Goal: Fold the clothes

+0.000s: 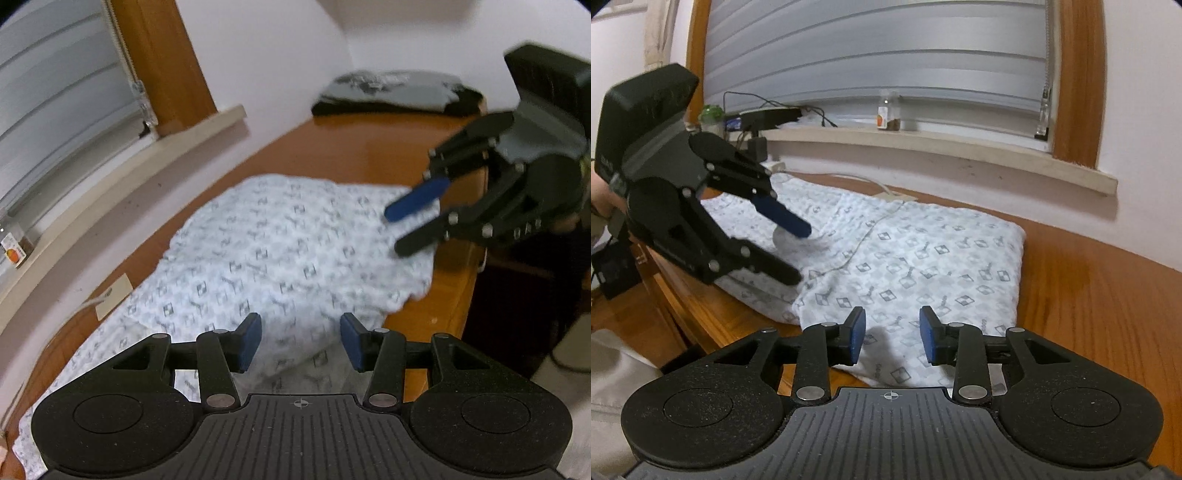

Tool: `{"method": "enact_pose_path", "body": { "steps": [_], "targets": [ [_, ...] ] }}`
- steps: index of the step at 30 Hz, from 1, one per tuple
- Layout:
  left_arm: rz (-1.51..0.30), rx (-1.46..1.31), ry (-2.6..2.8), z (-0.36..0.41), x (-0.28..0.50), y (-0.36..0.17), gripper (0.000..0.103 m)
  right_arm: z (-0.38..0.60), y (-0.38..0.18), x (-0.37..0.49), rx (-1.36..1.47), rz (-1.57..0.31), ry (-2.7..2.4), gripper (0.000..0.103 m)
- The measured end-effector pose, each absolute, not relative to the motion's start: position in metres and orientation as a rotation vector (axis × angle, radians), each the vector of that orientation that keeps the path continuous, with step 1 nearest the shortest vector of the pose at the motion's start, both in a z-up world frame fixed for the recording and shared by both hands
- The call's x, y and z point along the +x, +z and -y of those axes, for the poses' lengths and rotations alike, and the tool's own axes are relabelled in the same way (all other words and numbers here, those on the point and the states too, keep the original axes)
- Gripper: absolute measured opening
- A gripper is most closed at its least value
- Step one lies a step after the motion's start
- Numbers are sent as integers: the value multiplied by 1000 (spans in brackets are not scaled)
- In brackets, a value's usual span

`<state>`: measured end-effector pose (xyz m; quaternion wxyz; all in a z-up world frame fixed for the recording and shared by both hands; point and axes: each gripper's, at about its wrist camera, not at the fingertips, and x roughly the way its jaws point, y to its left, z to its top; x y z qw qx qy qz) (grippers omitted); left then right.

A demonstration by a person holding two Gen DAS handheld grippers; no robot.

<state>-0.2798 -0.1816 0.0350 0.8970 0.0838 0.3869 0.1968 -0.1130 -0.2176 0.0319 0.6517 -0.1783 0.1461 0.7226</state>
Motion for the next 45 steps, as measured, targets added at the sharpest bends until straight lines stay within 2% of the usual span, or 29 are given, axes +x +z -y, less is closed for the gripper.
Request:
{"method": "enact_pose_path", "body": {
  "steps": [4, 12, 15, 17, 19, 20, 22, 23, 30, 37, 45],
  "targets": [
    [-812, 190, 390, 183, -274, 30, 54, 216, 31, -116, -399, -335, 1650, 38],
    [-824, 226, 326, 181, -251, 21, 52, 217, 33, -117, -375, -341, 1654, 38],
    [-787, 209, 324, 181, -253, 25, 40, 220, 34, -117, -383, -338, 1657, 38],
    [-757, 200, 329, 181, -255, 28, 28, 222, 35, -116, -389, -336, 1658, 38],
    [-721, 180, 343, 180, -258, 34, 28, 225, 36, -116, -394, -334, 1660, 38],
    [-706, 166, 346, 179, -259, 36, 22, 226, 37, -115, -397, -333, 1661, 38],
    [-690, 148, 352, 175, -259, 40, 20, 228, 39, -116, -402, -323, 1668, 38],
    [-679, 145, 360, 174, -259, 41, 14, 228, 40, -117, -406, -317, 1669, 38],
    [-584, 118, 379, 166, -266, 57, 13, 198, 42, -134, -532, -219, 1632, 40],
    [-544, 72, 395, 164, -275, 59, 11, 150, 38, -142, -564, -221, 1632, 39],
    [-527, 14, 369, 167, -289, 42, 11, 191, 41, -122, -503, -263, 1604, 38]
  ]
}}
